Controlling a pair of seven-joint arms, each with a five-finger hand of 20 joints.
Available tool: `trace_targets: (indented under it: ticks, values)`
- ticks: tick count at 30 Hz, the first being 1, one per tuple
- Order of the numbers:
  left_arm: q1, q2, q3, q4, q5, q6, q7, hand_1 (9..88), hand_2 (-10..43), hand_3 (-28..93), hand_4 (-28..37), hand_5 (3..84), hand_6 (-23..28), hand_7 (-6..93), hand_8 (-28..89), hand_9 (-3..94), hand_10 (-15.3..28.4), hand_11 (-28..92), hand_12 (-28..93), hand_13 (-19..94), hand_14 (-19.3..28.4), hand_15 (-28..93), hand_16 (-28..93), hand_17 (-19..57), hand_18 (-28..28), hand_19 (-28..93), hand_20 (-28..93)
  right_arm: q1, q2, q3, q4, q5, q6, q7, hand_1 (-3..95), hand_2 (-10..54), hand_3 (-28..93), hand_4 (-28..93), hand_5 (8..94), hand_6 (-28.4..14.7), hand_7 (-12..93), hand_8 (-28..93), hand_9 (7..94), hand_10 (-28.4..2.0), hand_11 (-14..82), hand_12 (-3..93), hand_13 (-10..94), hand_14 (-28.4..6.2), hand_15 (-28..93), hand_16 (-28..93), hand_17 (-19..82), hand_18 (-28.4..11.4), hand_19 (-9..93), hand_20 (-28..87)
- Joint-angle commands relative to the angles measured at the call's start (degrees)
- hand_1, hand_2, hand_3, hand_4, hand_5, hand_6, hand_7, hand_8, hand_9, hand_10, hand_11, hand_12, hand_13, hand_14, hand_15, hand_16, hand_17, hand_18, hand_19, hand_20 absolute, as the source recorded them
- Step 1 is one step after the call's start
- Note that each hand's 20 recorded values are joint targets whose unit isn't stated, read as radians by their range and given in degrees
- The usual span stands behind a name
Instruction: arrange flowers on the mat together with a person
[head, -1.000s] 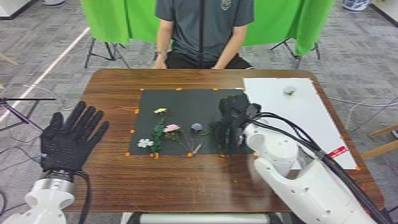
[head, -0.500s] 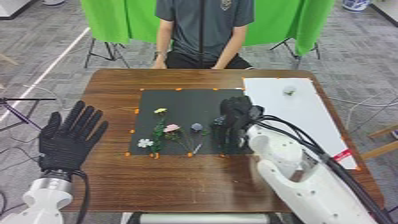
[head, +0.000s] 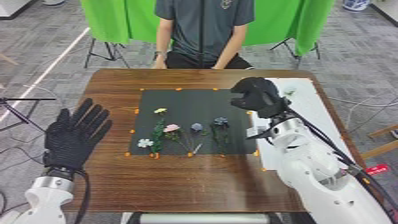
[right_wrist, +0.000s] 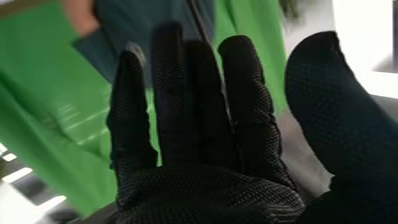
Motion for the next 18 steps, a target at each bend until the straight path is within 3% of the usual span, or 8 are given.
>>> trace_targets:
  ticks: [1, 11, 14, 18]
  values:
    - [1.2, -0.38, -1.2, -0.18, -2.08, 0.98, 1.75, 27.4, 15.5, 70, -28.3, 44.8, 6.1, 6.2, -8, 41.0, 13.5, 11, 9, 30, 12.5, 14, -3, -3.1, 12.3, 23, 12, -12.4, -1.0, 14.3, -2.3, 37.5, -7.7, -7.9, 38.4, -4.9, 78, -28, 55.9, -1.8, 26, -18, 53.2, -13.6, 15.3, 13.5, 46, -10.9, 32, 13, 17, -17.3, 58, 7]
    - [2.1, -0.73, -1.9, -0.67, -2.63, 1.76, 2.92, 27.4, 15.4, 70, -28.3, 44.9, 6.1, 6.2, -8, 41.2, 13.6, 12, 9, 31, 12.5, 14, -3, -3.0, 12.3, 23, 13, -21.9, -5.3, 22.4, -6.0, 56.7, -8.3, -8.1, 32.2, -3.6, 77, -28, 47.3, -3.9, 17, -14, 44.3, -13.7, 9.7, 10.4, 37, -13.0, 22, 13, 13, -17.9, 49, 9]
    - [2.2, -1.04, -2.25, -0.74, -2.66, 1.91, 3.09, 27.5, 15.4, 70, -28.3, 44.9, 6.2, 6.3, -8, 41.2, 13.6, 12, 9, 31, 12.5, 15, -3, -2.9, 12.3, 22, 13, -24.5, -6.5, 25.3, -7.1, 59.3, -10.2, -10.4, 26.3, 0.6, 79, -28, 43.7, -4.2, 14, -13, 40.9, -13.8, 7.6, 9.6, 34, -12.6, 19, 12, 11, -18.2, 47, 9]
    - [1.9, -0.91, -2.27, -0.67, -2.75, 1.84, 3.33, 27.5, 15.3, 70, -28.3, 45.0, 6.2, 6.4, -8, 41.3, 13.6, 12, 9, 31, 12.4, 15, -3, -3.0, 12.3, 23, 13, -28.0, -7.9, 27.2, -8.8, 60.2, -6.4, -12.7, 21.0, 5.5, 80, -28, 41.6, -4.4, 12, -12, 38.8, -13.9, 7.3, 9.0, 31, -11.9, 14, 11, 10, -18.3, 43, 10]
